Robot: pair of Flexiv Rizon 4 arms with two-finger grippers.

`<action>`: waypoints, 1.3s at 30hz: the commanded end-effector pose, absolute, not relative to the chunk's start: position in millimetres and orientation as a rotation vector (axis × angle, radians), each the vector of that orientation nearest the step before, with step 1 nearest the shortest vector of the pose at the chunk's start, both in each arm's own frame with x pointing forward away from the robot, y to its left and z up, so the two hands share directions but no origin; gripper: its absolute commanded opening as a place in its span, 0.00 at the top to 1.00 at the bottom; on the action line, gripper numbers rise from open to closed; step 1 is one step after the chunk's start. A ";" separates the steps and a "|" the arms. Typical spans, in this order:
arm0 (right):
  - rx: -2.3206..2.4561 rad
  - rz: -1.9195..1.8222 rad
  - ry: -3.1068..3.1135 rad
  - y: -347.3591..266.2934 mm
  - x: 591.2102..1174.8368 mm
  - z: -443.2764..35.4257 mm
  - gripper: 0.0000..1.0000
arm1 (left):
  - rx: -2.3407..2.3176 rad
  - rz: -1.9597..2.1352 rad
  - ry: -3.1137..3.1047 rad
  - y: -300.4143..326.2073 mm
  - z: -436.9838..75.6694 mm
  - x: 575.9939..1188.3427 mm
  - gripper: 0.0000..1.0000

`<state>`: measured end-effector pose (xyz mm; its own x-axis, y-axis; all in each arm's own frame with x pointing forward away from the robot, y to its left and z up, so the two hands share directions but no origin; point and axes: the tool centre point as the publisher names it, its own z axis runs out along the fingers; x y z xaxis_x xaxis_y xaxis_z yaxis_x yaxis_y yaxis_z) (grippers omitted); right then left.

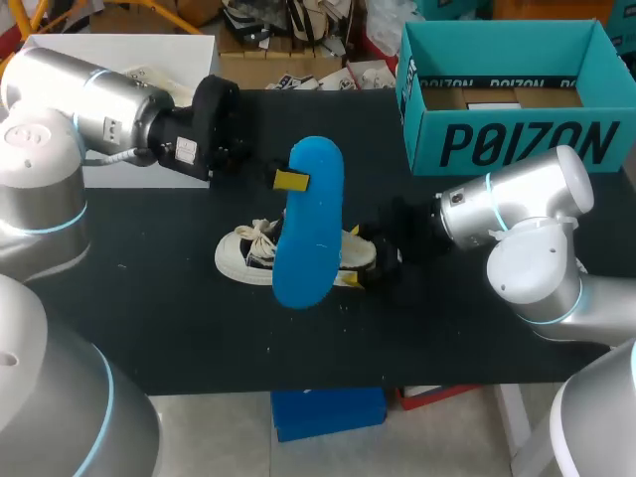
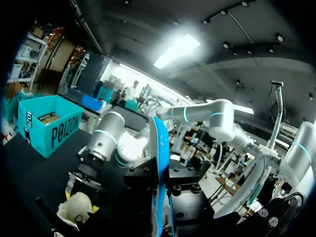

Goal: Take the shoe out of the shoebox, open the shoe tongue, remove and reinsert the insole, then place the shoe into the shoebox

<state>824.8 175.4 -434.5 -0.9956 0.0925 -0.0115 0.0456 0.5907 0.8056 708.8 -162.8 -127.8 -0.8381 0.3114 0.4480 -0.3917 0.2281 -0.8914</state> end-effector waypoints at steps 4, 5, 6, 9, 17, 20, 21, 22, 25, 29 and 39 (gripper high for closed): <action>0.122 1.391 2.756 177.0 825.1 -438.2 1.00 | 0.092 1.687 -1.950 -162.4 -128.1 703.0 1.00; 0.122 1.391 2.756 177.0 825.1 -438.2 1.00 | 0.092 1.687 -1.950 -162.4 -128.1 703.0 1.00; 0.122 1.391 2.756 177.0 825.1 -438.2 1.00 | 0.092 1.687 -1.950 -162.4 -128.1 703.0 1.00; 0.122 1.391 2.756 177.0 825.1 -438.2 1.00 | 0.092 1.687 -1.950 -162.4 -128.1 703.0 1.00; 0.122 1.391 2.756 177.0 825.1 -438.2 1.00 | 0.238 1.676 -1.878 -148.6 -132.5 718.9 1.00; 0.122 1.391 2.756 177.0 825.1 -438.2 1.00 | 0.230 1.691 -1.854 -149.9 -119.0 722.2 1.00; 0.122 1.391 2.756 177.0 825.1 -438.2 1.00 | 0.213 1.693 -1.843 -150.2 -114.2 723.0 1.00; 0.122 1.391 2.756 177.0 825.1 -438.2 1.00 | 0.204 1.704 -1.830 -150.5 -109.1 723.0 1.00; 0.122 1.391 2.756 177.0 825.1 -438.2 1.00 | 0.207 1.723 -1.839 -150.4 -93.8 727.1 1.00; 0.122 1.391 2.756 177.0 825.1 -438.2 1.00 | 0.195 1.753 -1.857 -150.0 -81.0 728.4 1.00; 0.122 1.391 2.756 177.0 825.1 -438.2 1.00 | 0.174 1.859 -1.794 -145.5 -66.6 730.2 1.00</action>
<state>824.8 175.4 -434.5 -0.9956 0.0925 -0.0115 0.0456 0.5908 0.8055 734.7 -146.4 -64.4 -0.8378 0.2974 0.4579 -0.4632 0.0571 -0.8844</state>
